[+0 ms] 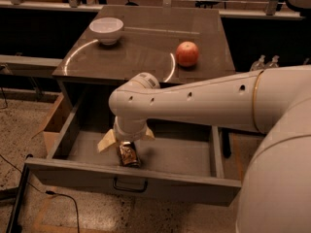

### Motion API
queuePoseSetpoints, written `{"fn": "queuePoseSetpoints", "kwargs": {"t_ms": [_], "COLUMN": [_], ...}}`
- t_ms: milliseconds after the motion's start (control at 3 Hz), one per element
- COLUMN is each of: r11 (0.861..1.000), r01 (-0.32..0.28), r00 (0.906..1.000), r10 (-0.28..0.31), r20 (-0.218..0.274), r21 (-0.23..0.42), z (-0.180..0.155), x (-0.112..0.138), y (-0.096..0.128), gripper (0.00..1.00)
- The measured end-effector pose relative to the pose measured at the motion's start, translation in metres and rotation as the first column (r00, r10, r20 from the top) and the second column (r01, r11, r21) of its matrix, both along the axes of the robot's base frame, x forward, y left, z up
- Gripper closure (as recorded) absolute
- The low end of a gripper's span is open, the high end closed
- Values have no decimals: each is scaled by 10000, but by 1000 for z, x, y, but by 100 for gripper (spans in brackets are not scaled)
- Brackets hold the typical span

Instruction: Pick orange can from top drawer and place on counter

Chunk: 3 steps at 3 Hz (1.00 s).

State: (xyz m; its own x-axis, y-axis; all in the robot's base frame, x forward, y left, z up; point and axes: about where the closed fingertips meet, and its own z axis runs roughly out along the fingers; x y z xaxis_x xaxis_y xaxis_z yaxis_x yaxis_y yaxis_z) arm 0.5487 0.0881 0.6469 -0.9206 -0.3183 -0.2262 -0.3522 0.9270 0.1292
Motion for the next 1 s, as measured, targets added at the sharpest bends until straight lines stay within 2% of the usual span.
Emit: {"fn": "queuePoseSetpoints", "kwargs": {"t_ms": [333, 667, 1000], "r11": [9996, 9992, 9988], "r01": [-10, 1, -104], "r00": [10000, 10000, 9999], "r10": [12, 3, 104], "r20": [75, 94, -1], "r21": [-282, -395, -487], "z": [-13, -22, -30], "x": [1, 5, 5], "y": [7, 14, 21], "gripper": [0, 16, 40]}}
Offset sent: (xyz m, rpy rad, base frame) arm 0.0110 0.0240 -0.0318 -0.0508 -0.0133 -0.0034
